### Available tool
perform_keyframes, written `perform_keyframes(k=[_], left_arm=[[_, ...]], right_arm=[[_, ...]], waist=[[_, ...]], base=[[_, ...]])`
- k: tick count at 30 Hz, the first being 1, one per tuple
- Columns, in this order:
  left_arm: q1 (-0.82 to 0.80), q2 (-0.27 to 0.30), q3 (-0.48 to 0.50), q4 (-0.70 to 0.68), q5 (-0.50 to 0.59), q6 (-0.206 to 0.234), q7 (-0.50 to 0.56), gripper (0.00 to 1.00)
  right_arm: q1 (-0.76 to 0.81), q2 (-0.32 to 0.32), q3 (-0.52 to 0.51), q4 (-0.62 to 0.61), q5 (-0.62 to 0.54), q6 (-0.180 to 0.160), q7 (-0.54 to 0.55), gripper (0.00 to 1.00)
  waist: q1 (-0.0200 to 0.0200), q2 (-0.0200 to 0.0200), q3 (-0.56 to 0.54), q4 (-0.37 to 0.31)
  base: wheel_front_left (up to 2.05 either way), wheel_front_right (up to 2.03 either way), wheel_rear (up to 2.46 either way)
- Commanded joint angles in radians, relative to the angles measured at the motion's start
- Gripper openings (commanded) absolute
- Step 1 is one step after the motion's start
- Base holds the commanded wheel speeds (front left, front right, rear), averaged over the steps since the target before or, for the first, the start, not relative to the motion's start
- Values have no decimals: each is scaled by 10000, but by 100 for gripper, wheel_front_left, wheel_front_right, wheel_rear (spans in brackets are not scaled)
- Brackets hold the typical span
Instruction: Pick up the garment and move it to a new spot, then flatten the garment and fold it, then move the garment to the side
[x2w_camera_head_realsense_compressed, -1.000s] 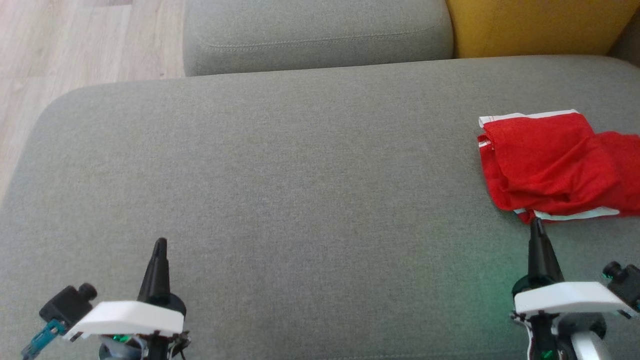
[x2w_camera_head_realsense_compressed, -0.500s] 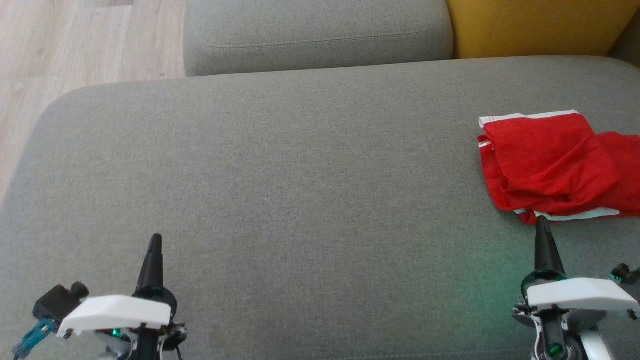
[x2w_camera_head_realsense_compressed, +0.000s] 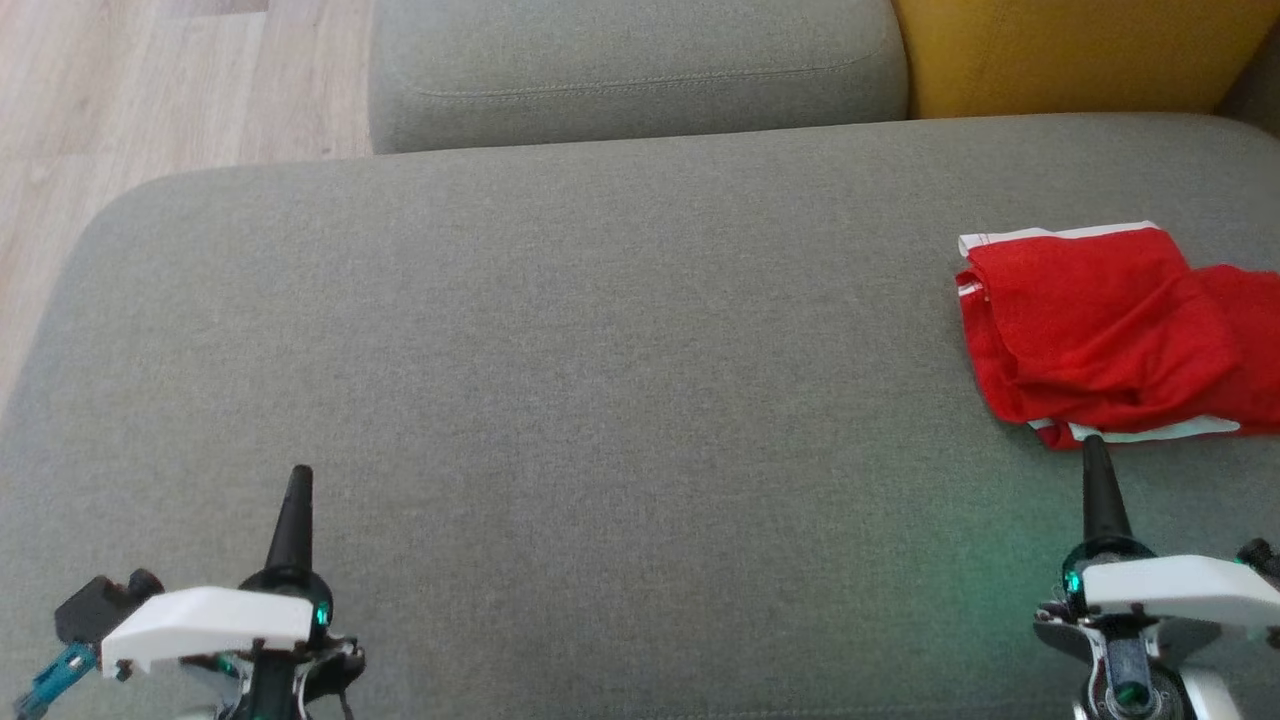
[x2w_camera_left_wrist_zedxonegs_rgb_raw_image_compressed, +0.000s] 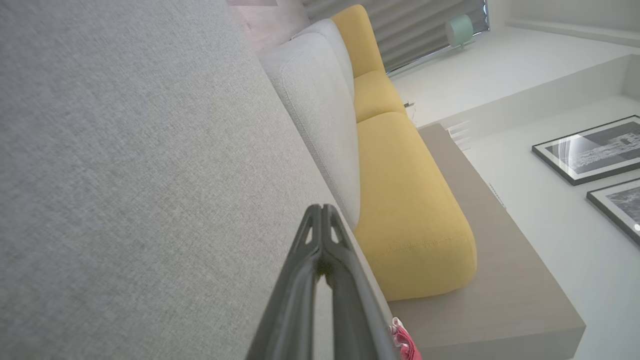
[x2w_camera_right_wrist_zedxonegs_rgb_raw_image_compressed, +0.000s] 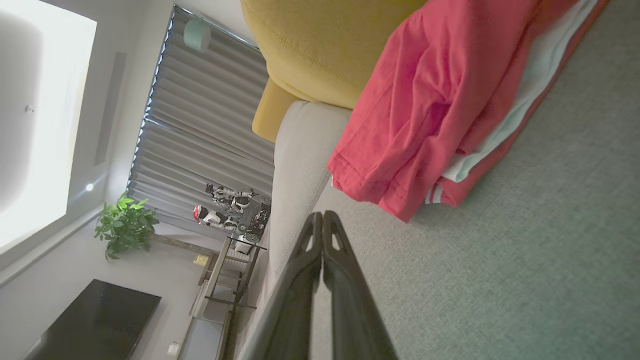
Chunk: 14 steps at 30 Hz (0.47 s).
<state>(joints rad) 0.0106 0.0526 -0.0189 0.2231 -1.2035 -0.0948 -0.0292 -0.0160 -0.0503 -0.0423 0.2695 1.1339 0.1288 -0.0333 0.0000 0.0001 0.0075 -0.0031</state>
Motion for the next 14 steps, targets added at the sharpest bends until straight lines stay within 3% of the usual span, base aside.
perform_keyframes(k=[1,14], left_arm=[[-646,151,329,-279,-274,-90,66,0],[-805,152,560,-128,-1498,-172,423,0]], right_arm=[[-624,-221,80,-313,355,13,79,0],[-706,-222,-68,-299,1785,15,428,0]], waist=[[0,-1,-2,1],[0,-1,-14,10]], base=[[0,0,0],[0,0,0]])
